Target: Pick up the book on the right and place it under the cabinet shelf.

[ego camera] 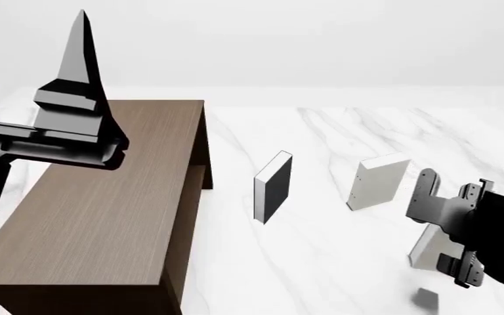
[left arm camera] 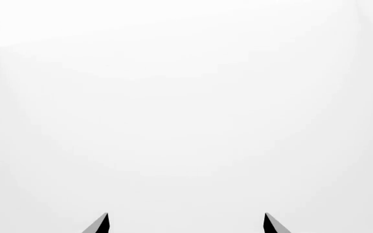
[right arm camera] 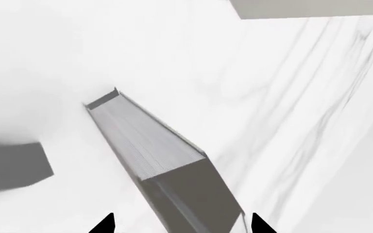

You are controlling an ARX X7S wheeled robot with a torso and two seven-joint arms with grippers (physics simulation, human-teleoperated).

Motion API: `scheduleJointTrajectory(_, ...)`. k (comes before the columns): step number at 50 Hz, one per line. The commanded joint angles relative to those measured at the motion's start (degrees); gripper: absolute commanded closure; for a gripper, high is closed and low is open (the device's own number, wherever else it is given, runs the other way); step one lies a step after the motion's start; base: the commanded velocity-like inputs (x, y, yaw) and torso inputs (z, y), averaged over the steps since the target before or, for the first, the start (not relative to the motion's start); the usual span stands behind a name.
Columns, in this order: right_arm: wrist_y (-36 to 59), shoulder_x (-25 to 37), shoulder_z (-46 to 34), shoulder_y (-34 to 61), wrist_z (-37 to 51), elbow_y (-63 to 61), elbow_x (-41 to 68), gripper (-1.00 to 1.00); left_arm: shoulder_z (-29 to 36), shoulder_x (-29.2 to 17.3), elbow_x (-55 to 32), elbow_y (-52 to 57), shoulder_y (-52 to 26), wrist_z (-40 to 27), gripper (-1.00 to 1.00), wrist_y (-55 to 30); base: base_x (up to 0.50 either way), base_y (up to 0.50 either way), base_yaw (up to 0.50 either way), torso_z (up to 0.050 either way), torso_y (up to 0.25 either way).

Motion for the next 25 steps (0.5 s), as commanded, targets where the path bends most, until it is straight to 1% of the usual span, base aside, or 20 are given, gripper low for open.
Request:
scheduleJointTrajectory(1,0.6,-0.5,-0.3,-0.4,1.0,2.0,-0.6,-1.00,-0.2,0.0,-0.1,0.1,0.1,0.3,-1.00,0.0,0.00,0.00,0.00,0.000,0.000)
scheduleJointTrajectory(25,-1.9,-2.4,0.7,-2.5,2.4,6.1,-0.2,-1.00,-1.0,0.3,-1.0,0.3,0.0,-0.1,-1.00,-0.6,0.00,0.00,0.00,0.000,0.000)
